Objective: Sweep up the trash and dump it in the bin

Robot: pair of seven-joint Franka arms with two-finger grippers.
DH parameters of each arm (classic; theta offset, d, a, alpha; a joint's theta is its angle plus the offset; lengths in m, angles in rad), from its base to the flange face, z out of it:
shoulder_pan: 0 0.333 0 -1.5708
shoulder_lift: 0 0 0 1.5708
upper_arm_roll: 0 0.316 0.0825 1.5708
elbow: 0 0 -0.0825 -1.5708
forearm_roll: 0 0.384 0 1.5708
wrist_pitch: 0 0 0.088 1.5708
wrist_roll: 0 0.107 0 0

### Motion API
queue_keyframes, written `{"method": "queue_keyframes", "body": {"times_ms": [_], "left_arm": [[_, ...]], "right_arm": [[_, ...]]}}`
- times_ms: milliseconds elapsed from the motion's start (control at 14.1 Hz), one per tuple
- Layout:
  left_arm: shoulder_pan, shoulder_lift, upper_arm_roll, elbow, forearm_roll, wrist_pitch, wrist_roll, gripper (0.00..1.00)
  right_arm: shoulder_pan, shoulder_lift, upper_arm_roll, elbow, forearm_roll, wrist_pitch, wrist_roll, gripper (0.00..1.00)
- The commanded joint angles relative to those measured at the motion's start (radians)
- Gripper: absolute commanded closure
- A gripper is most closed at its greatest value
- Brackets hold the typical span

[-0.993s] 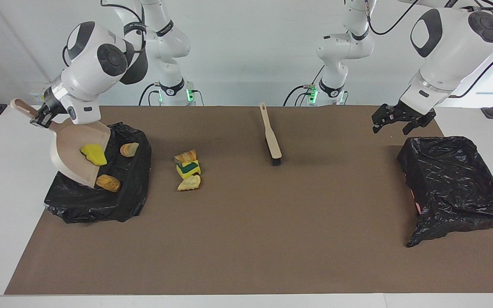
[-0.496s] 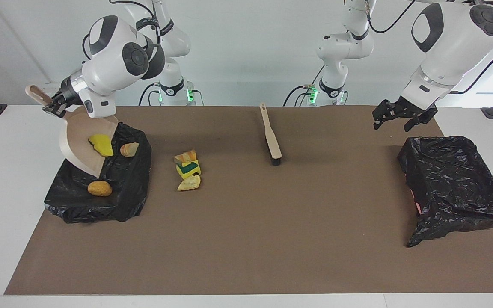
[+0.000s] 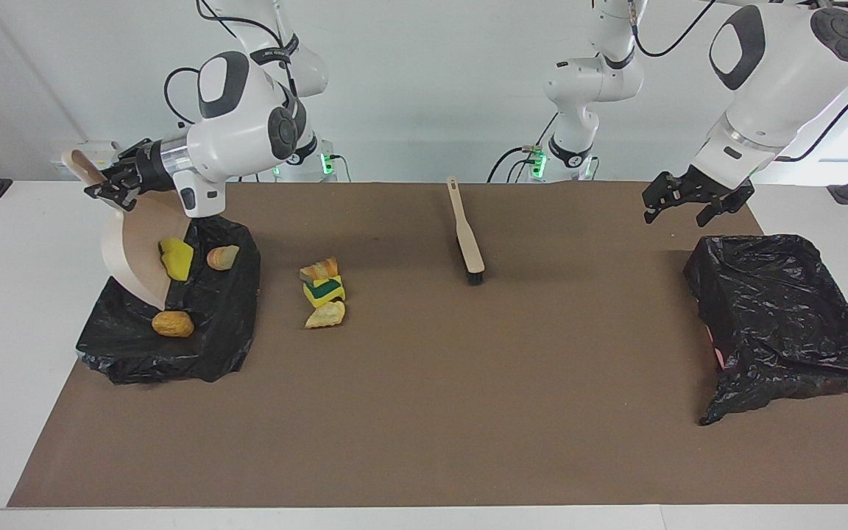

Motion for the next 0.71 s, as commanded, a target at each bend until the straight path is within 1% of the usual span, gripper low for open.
{"method": "queue_keyframes", "body": {"times_ms": [0,142,284,425,496,638], "left_arm": [[0.005,-0.005,-0.003,0.016,0.044,0.004,0.019,0.0],[0.005,-0.007,-0.003,0.015,0.071,-0.002,0.068,0.0],[0.005,-0.007,-0.003,0.012,0.071,0.004,0.071,0.0],[0.005,-0.009,-0.003,0.012,0.071,0.002,0.071,0.0],[0.005,-0.009,-0.003,0.012,0.071,0.002,0.07,0.0],[0.005,-0.01,-0.003,0.012,0.071,-0.001,0.066,0.0]], "right_arm": [[0.016,0.015,0.003,0.025,-0.054,-0.064,0.004,1.0],[0.037,0.016,0.003,0.027,-0.064,-0.073,0.002,1.0],[0.057,0.012,0.003,0.023,-0.096,-0.081,-0.014,1.0],[0.063,0.015,0.003,0.029,-0.101,-0.085,-0.021,1.0],[0.066,0.015,0.003,0.032,-0.101,-0.113,-0.015,1.0],[0.088,0.007,0.003,0.099,-0.068,-0.137,-0.005,1.0]]}}
